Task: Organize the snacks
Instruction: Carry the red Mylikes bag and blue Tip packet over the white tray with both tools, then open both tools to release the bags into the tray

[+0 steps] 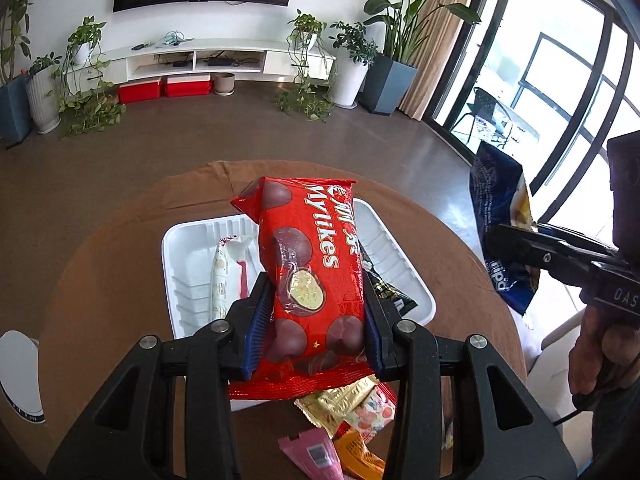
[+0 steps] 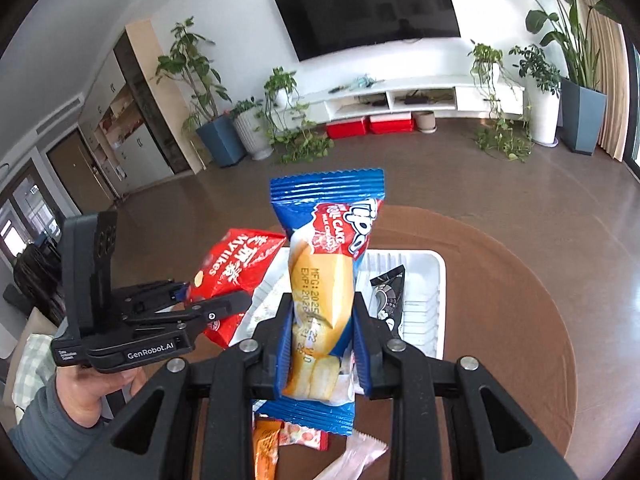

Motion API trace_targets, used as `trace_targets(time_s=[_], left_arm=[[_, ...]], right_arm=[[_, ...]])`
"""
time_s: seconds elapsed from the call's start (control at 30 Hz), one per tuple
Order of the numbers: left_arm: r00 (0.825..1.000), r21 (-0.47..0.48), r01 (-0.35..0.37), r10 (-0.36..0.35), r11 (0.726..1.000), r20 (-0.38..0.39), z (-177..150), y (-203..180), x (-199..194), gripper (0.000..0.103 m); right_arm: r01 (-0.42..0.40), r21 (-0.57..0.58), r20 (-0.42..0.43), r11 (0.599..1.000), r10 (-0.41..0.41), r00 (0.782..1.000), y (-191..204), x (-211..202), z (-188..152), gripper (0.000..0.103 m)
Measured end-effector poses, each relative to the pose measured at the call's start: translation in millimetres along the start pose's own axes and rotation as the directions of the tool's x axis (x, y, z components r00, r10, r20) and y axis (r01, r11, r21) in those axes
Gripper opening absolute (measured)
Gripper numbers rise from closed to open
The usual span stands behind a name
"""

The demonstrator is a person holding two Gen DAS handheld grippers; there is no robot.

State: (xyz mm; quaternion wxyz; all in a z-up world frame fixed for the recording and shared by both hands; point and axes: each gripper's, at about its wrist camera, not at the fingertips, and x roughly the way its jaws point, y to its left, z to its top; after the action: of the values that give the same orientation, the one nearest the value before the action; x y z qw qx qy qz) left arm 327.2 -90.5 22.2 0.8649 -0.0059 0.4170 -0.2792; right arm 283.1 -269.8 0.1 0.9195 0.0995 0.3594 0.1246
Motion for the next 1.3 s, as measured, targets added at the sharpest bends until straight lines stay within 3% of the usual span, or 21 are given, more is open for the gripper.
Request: trace_targets(time_s=[0.57, 1.0, 1.3], left_arm=[[0.994, -0.001, -0.03, 0.03, 1.0, -0.11, 6, 30, 128, 0.038], [0.987, 0.0, -0.051, 0.051, 0.999, -0.154, 8, 46, 190, 0.039], [0.986, 0.008, -0.057, 0.058, 0.998, -0.155, 11, 51, 206, 0.056]], right_arm=[[0.045, -0.006, -0.203, 0.999, -0.045, 0.978, -20, 110, -1, 0.029], [0.103, -0.04, -0.288, 0.994, -0.11, 0.951, -36, 152, -12, 0.029], [0.102, -0.029, -0.298, 0.994, -0.106, 0.949, -43, 157, -18, 0.03]])
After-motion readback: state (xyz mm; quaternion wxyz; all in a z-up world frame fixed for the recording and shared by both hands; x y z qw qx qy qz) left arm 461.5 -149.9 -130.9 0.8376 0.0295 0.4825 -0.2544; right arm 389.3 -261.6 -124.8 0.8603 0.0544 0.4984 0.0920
